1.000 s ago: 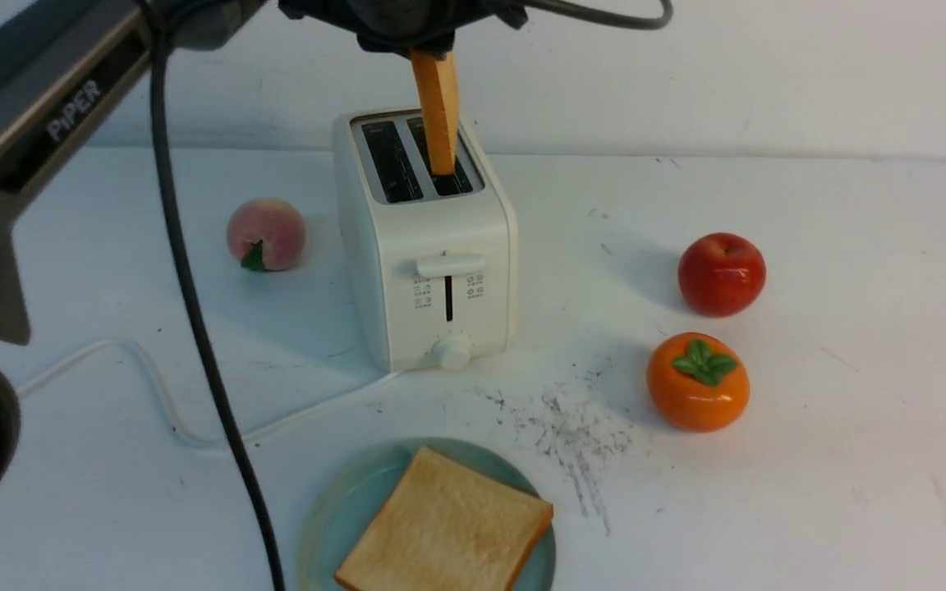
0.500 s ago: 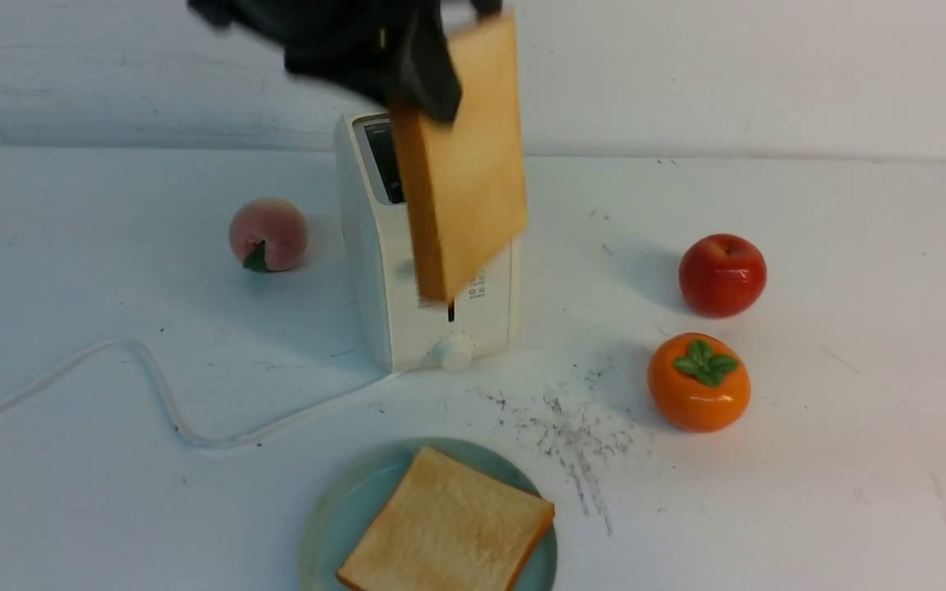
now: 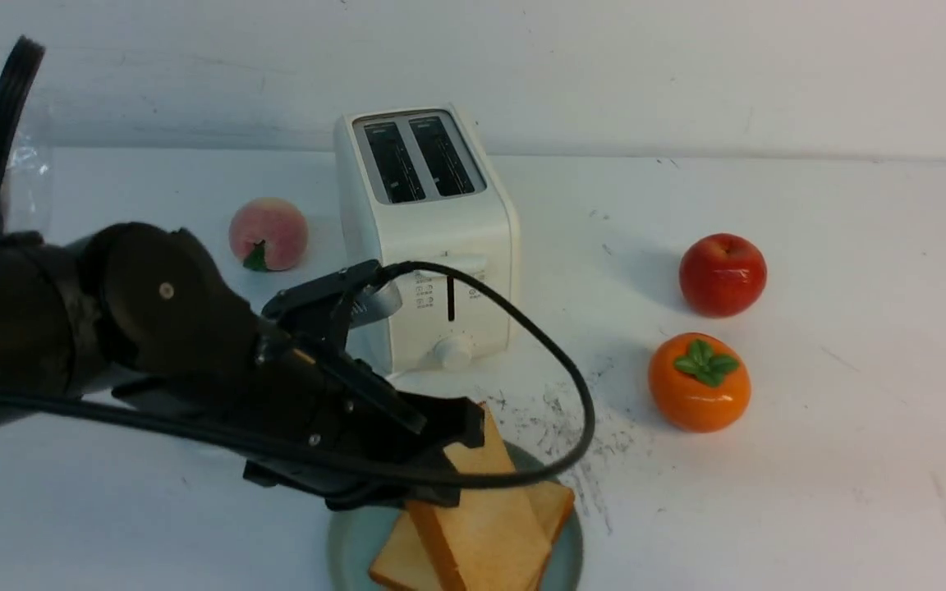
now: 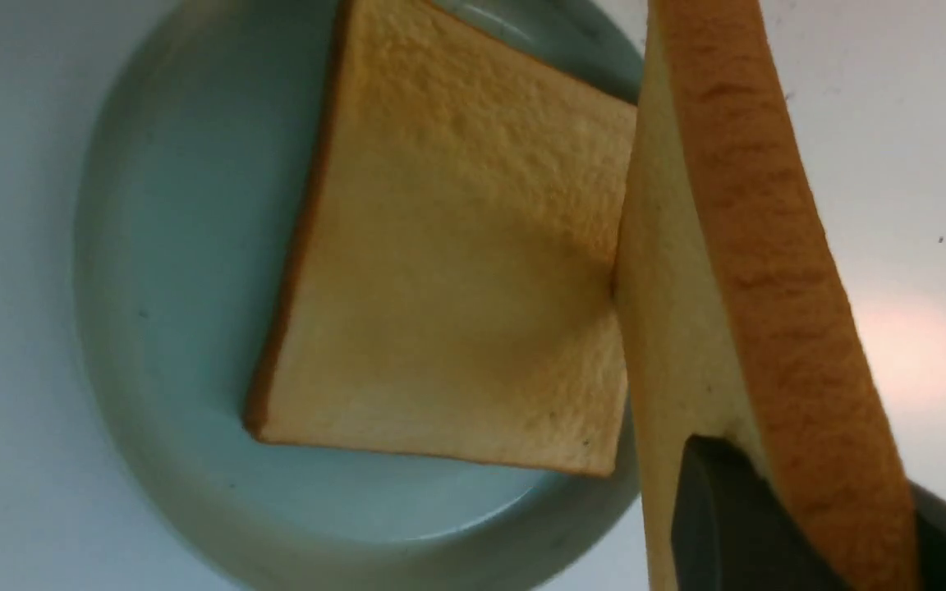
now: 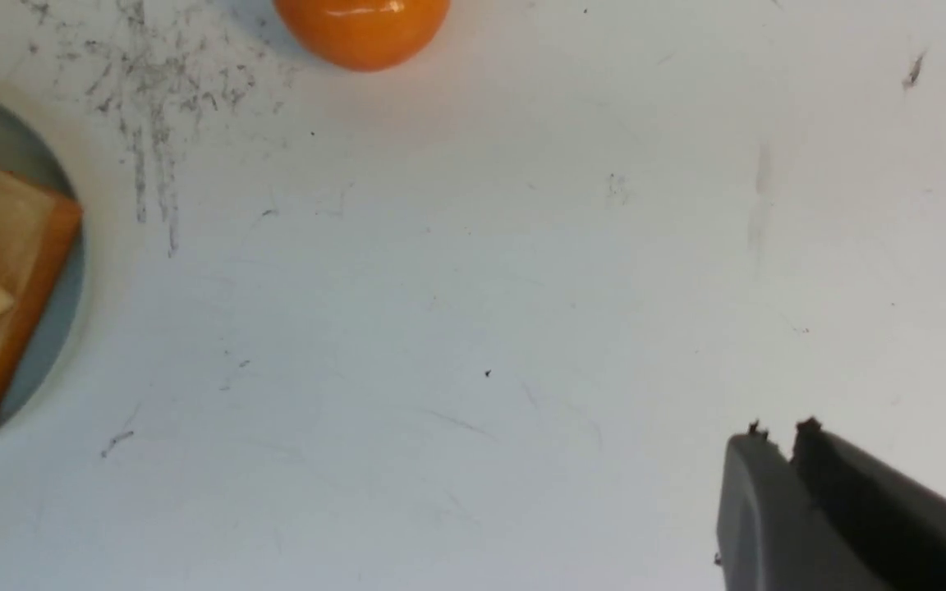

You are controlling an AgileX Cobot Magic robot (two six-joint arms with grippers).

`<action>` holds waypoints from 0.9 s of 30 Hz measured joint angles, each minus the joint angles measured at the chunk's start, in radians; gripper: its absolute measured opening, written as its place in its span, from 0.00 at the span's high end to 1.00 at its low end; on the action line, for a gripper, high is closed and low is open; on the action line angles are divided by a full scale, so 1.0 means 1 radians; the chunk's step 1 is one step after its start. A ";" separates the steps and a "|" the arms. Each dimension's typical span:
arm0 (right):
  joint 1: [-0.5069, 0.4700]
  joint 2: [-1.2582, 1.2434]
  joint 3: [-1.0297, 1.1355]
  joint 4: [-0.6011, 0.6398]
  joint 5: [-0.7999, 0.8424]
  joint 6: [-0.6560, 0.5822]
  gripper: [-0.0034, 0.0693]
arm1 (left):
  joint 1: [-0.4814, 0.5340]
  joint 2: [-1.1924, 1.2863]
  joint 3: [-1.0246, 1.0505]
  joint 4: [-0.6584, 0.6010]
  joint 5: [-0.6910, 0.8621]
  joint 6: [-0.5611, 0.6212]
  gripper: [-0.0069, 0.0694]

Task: Take toasted bread from bread machine on white table place on plate.
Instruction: 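Place the slice of bread on the plate with the left gripper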

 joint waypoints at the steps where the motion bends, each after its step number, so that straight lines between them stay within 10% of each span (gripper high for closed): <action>1: 0.000 0.000 0.001 0.002 0.000 0.000 0.87 | 0.000 0.000 0.002 -0.023 -0.012 0.024 0.78; 27: 0.000 0.000 0.004 0.018 -0.006 0.000 0.82 | 0.000 0.060 0.001 -0.266 -0.110 0.256 0.78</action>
